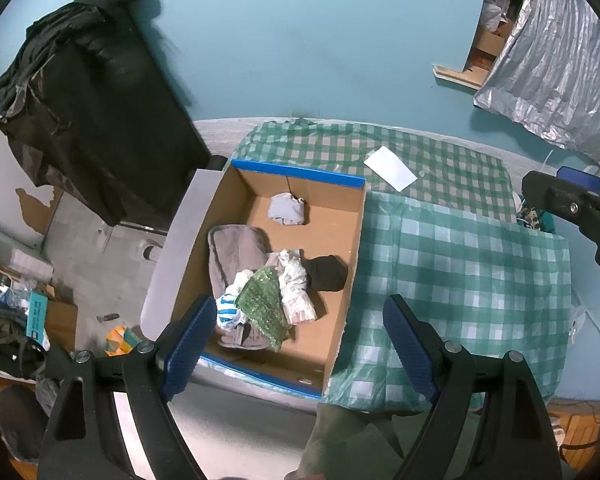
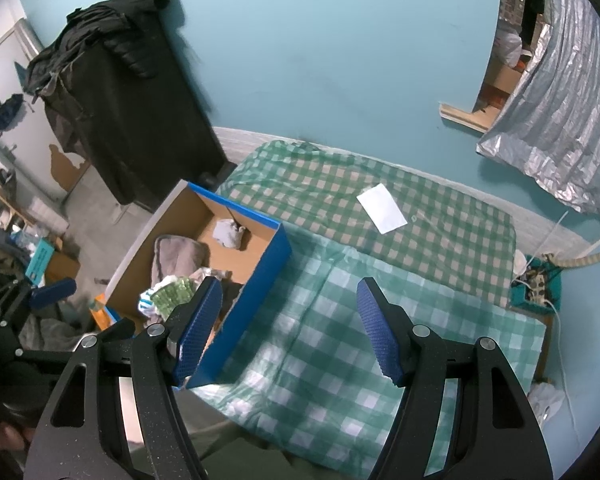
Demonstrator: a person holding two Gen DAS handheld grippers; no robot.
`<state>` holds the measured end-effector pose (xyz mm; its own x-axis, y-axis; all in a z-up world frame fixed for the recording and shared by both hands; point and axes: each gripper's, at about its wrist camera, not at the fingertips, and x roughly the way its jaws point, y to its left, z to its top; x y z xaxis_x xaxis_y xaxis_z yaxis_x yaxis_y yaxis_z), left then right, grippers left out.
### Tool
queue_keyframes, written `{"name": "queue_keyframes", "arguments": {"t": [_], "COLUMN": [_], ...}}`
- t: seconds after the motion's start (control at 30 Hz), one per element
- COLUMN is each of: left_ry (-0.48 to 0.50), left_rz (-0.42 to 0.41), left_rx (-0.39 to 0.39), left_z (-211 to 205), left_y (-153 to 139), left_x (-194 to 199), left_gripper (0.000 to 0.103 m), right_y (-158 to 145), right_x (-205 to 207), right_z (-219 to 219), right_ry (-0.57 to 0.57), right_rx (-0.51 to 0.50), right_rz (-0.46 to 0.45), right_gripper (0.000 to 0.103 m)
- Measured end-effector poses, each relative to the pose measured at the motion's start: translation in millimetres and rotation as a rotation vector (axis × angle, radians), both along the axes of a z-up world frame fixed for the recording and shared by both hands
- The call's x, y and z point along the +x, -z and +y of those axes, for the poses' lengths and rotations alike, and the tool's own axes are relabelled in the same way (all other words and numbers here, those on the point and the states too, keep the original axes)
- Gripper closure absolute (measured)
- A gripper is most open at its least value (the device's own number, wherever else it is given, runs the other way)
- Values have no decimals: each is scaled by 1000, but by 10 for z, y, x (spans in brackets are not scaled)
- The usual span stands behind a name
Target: Organize soft objects
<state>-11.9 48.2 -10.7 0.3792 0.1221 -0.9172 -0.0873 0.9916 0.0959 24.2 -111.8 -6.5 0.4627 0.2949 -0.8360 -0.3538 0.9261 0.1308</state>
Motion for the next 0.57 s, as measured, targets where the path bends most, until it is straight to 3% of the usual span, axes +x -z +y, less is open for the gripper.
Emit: {"name": "queue_keyframes", "arguments": {"t": [0.57], "left_ry": [1], "left_rz": [1], "left_rx": [10], "left_z": [-24], "left_y": [-10], "left_x": [25], "left_gripper": [17], "right_y": [-4], "right_x": [7], "right_z": [6], "right_ry": [2], "right_rx": [3], "right_rz": [3], "right_gripper": [33]}}
